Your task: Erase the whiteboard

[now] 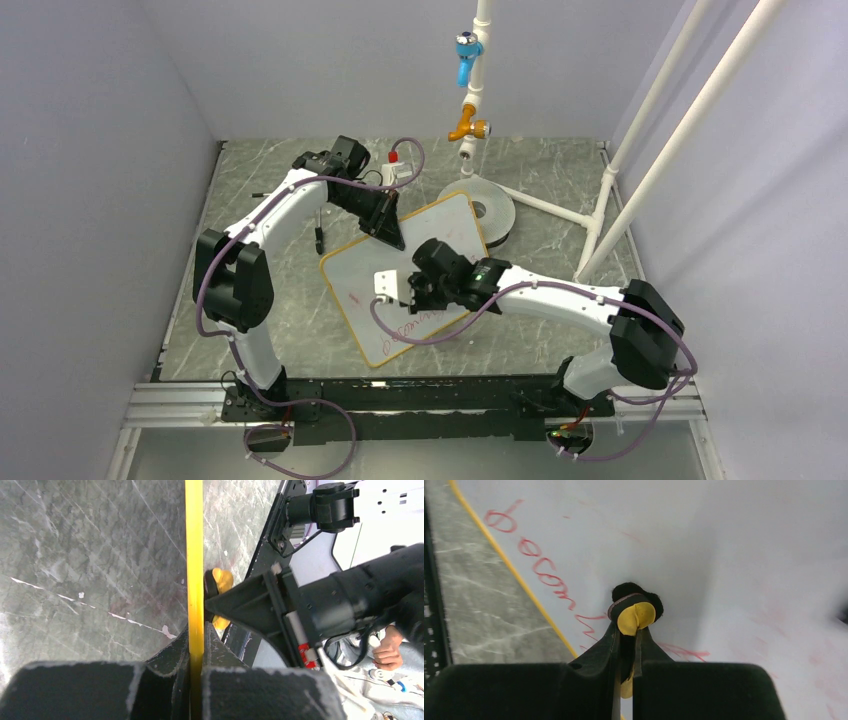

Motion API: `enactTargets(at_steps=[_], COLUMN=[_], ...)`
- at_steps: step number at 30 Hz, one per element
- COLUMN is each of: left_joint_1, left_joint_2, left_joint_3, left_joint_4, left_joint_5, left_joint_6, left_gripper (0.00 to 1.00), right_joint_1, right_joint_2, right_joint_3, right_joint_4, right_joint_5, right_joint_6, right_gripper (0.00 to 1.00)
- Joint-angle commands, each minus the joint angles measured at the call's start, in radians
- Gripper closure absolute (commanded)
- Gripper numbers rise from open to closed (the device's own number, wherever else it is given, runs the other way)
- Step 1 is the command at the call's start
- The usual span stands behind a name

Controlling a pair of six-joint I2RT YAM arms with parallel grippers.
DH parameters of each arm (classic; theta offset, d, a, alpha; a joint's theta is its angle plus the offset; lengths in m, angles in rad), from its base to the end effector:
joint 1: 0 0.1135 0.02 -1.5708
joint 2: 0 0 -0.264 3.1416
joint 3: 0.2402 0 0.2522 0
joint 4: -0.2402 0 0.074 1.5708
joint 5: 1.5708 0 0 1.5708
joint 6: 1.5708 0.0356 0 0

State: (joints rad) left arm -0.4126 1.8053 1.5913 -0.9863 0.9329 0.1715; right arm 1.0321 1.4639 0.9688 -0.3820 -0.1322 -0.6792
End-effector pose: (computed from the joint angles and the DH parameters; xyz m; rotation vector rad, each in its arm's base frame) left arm 0.3256 -0.1737 0.2881 0.9759 2.4005 -1.3477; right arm 0.1528 0.2649 0.2284 -1.8980 1.5704 0.3167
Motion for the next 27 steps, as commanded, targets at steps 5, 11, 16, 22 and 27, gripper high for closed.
enactTargets(at_steps=[5,11,16,22,27], left_joint_1=[-0.018,-0.018,-0.018,-0.018,-0.018], left_joint_2=[-0.069,-0.070,-0.073,-0.075,-0.075], left_joint_3=[0.005,0.001,0.000,-0.008,-0.007], left_joint_4=[-0.026,-0.026,-0.031,-0.026,-0.023], left_joint_5=[0.108,0.101,0.099,0.100,0.104], left_joint_6=[0.006,0.009,0.011,0.010,0.008], left_gripper=[1.00,1.00,1.00,1.00,1.00], right_joint_1=[-0.079,0.038,0.059,-0.146,-0.258], right_joint_2=[-0.061,-0.029,-0.005,-0.098,-0.140], right_joint_3=[0.010,-0.029,0.000,0.008,-0.006], right_joint_4=[0.054,0.006,0.015,0.047,0.069], right_joint_5=[0.059,-0.056,-0.013,0.022,0.023], right_joint_6=[-0.005,-0.052,-0.040,-0.017,-0.003], right_gripper=[1.00,1.00,1.00,1.00,1.00])
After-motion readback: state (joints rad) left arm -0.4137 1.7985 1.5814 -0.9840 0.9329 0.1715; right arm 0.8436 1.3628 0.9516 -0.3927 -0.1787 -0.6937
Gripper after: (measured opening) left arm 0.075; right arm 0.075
